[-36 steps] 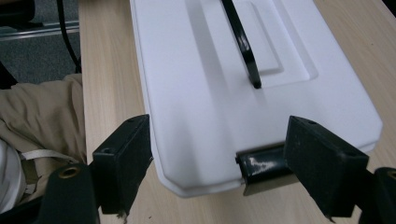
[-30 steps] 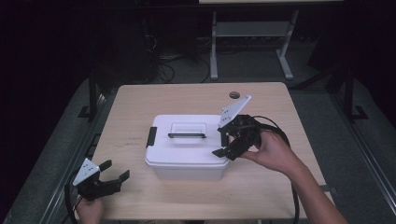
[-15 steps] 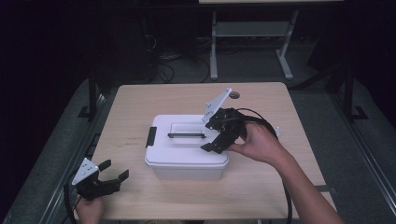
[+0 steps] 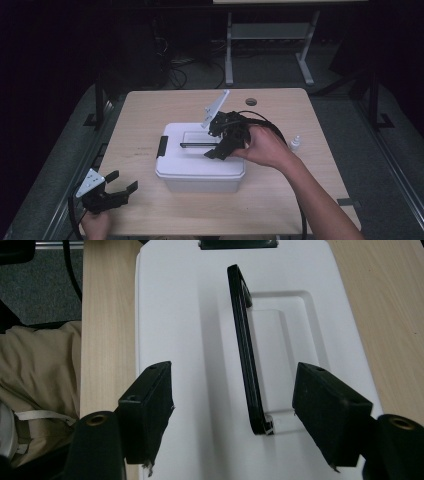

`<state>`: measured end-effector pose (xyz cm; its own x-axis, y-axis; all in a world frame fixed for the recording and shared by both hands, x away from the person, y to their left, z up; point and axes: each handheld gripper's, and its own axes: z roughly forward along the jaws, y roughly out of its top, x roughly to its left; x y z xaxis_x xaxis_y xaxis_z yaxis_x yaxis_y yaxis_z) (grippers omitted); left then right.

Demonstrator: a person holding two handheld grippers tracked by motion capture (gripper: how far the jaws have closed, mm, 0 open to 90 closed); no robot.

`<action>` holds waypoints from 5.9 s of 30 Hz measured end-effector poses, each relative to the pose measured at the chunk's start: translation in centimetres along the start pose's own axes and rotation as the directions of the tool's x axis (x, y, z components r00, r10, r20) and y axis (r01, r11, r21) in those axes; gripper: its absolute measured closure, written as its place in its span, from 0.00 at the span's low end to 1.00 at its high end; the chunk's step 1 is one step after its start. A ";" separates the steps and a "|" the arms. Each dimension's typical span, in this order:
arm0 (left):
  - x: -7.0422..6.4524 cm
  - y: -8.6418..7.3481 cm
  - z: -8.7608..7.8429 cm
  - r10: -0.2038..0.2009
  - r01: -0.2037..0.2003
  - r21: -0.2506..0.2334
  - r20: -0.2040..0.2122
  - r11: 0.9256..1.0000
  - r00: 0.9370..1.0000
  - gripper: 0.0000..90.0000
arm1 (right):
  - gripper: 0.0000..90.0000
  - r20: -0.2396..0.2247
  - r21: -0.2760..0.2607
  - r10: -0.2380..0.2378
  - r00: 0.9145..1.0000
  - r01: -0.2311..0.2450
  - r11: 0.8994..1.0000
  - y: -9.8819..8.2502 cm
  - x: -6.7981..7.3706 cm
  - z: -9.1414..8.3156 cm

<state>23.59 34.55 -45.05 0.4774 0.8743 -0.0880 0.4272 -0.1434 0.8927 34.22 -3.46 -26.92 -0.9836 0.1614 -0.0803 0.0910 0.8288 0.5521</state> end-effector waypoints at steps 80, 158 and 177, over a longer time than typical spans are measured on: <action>0.3 -0.1 0.1 -0.023 0.023 -0.004 -0.001 1.000 1.000 0.14 | 0.92 -0.110 0.075 0.015 0.994 -0.006 0.997 1.9 -3.9 2.8; 0.3 -0.1 0.1 -0.019 0.019 -0.007 -0.003 1.000 1.000 0.14 | 0.94 0.017 0.044 0.049 0.999 -0.049 0.998 -1.5 -2.6 -6.5; 0.1 0.1 0.2 -0.002 0.002 0.001 -0.005 1.000 1.000 0.15 | 0.94 0.058 0.024 0.088 0.994 -0.089 0.996 -5.2 -1.7 -9.2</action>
<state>23.81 34.53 -45.10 0.4721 0.8771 -0.0878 0.4292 -0.1417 0.8920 34.01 -12.98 -21.99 -0.9611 0.2644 -0.0798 0.1821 0.8239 0.5367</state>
